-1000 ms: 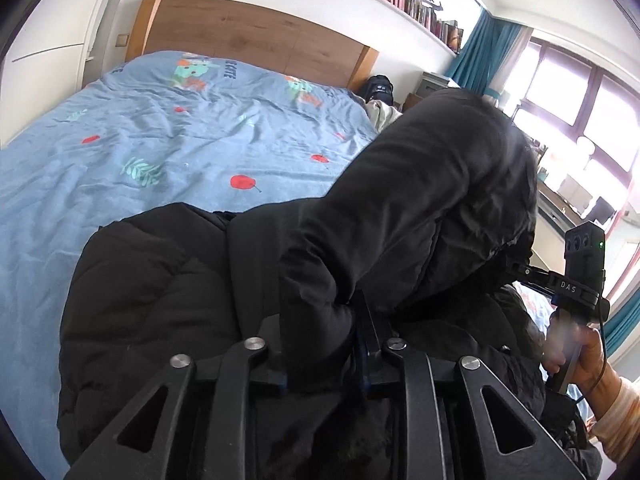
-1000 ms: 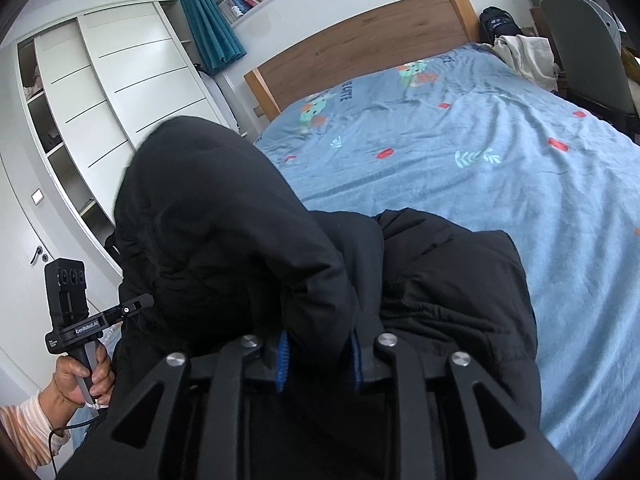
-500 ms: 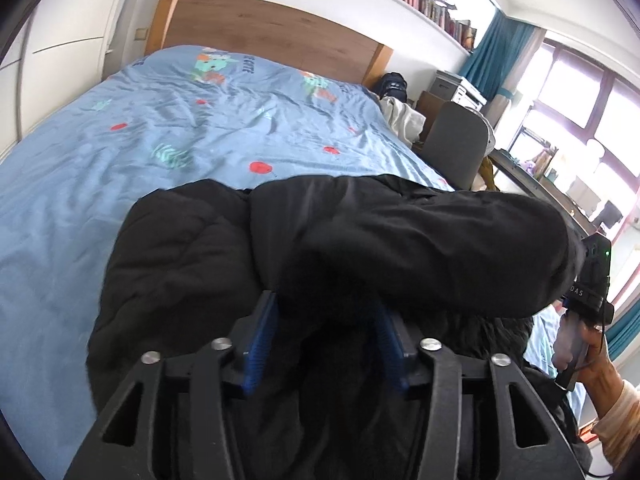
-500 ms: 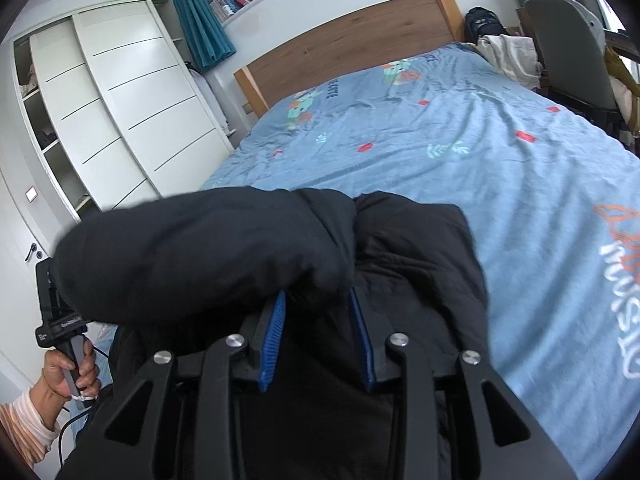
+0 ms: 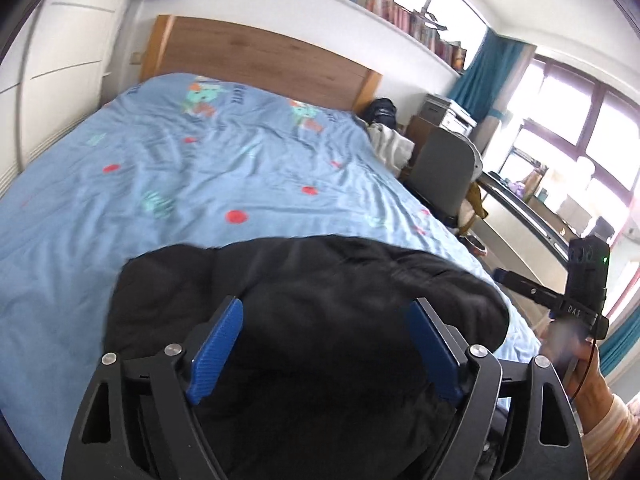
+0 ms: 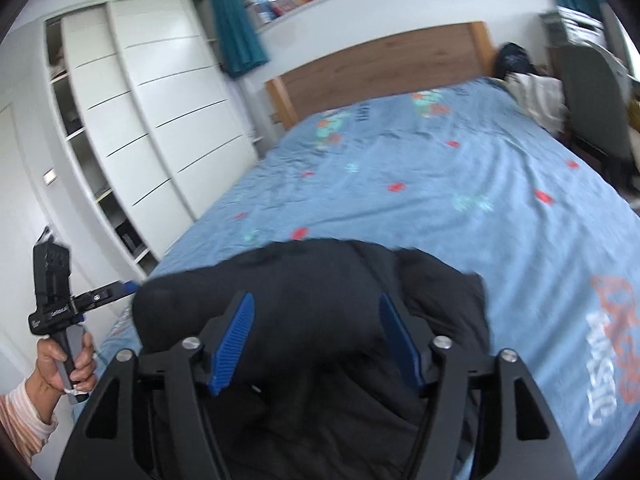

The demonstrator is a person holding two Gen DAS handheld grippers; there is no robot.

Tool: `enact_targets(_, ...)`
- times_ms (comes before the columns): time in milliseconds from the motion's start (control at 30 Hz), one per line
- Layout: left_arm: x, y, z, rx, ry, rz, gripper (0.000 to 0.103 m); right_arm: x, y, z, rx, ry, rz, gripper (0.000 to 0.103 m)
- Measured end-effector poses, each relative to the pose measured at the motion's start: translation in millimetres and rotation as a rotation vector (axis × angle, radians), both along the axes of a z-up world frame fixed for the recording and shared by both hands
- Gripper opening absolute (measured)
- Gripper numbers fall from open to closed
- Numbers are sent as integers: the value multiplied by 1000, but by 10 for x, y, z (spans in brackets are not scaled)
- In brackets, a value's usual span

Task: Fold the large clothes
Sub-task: 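Lower the hem onto the coat and open both grippers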

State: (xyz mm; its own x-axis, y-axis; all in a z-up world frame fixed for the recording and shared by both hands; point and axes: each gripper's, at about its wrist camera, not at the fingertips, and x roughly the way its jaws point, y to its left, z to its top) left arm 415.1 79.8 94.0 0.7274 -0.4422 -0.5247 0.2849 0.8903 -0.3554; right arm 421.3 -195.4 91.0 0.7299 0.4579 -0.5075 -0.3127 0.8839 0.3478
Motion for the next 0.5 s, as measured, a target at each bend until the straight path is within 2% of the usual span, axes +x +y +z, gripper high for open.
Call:
enact_targets(100,111,-230,-19,0,1,-39,84,136,287,77,-32,-18,58,70)
enact_targets(200,205,-434,-207,66,23,-52,86,216,492,33,-36,-10,113,73)
enact_targets(267,240,-468,-433,97,78,-45,86,240,597,-88,-73,16,129,74)
enact_targets(300,244,-473,-601,138,107,-30,86,242,642,-196,-100,40,138,74)
enact_targets(400,199,-472,-873,219,115,-6,86,191,710,-546,-157,105,152,74)
enact_targets(500,247,-444,-993,238,114,23,88,127,759,-772,-197,114,157,74)
